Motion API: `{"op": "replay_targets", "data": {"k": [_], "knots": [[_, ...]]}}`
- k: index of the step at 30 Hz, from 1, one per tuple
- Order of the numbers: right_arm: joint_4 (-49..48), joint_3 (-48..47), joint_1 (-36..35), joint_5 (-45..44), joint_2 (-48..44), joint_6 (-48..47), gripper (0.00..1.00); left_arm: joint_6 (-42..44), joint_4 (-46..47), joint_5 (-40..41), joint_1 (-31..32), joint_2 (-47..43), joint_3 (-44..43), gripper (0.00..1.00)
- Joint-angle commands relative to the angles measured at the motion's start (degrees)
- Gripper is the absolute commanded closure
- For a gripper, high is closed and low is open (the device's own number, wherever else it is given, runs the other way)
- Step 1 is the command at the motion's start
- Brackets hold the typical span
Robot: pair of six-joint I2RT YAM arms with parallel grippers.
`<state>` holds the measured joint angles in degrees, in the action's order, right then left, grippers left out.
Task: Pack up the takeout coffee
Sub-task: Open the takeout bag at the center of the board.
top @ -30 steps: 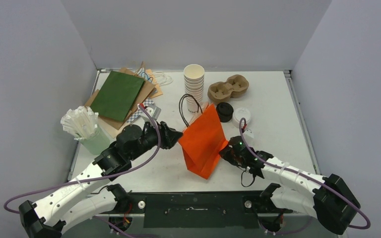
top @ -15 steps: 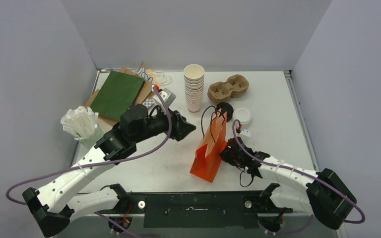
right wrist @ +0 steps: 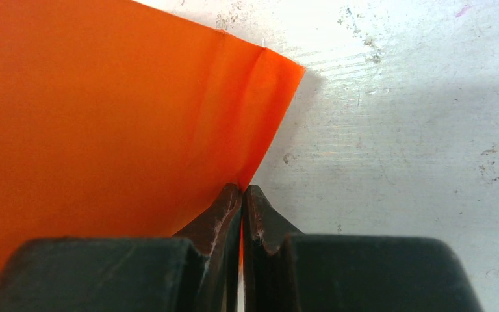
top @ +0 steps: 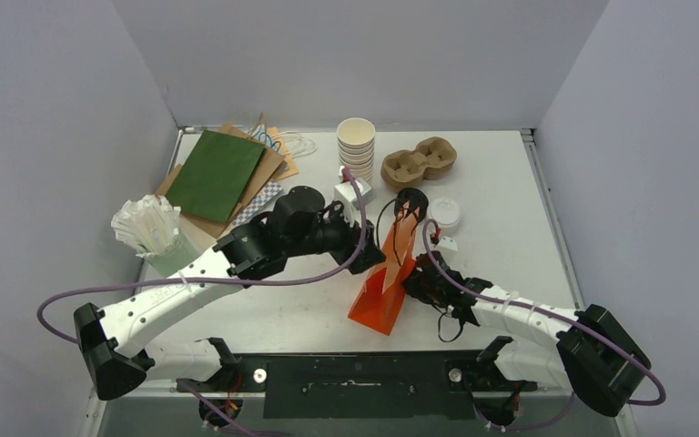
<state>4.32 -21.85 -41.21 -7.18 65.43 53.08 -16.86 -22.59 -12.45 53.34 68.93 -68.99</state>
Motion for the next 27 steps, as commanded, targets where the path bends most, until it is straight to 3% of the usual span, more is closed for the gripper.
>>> {"op": "replay_targets", "data": {"k": [1, 8, 17, 19, 23, 27], "knots": [[-1.4, -0.1, 0.3, -0.7, 0.5, -1.0, 1.00, 2.1, -0.7, 2.7, 3.3, 1.7, -5.1, 0.43], [-1.5, -0.5, 0.3, -1.0, 1.0, -0.9, 1.00, 2.3, -6.9, 10.8, 4.2, 6.9, -9.6, 0.62], [-1.7, -0.7, 0.3, -1.0, 1.7, -0.8, 1.00, 2.9, -10.2, 16.5, 6.9, 12.3, -14.8, 0.63], [-1.6, -0.8, 0.3, -0.9, 1.8, -0.8, 1.00, 3.0, -12.0, 18.8, 7.7, 13.3, -16.3, 0.71], [-0.3, -1.0, 0.4, -2.3, 1.8, -0.5, 1.00, 2.1, -17.6, 25.6, 8.1, 15.0, -19.9, 1.00], [0.2, -0.3, 0.6, -3.6, 1.9, -0.3, 0.97, 0.5, -21.5, 31.3, 8.1, 13.9, -22.0, 1.00]]}}
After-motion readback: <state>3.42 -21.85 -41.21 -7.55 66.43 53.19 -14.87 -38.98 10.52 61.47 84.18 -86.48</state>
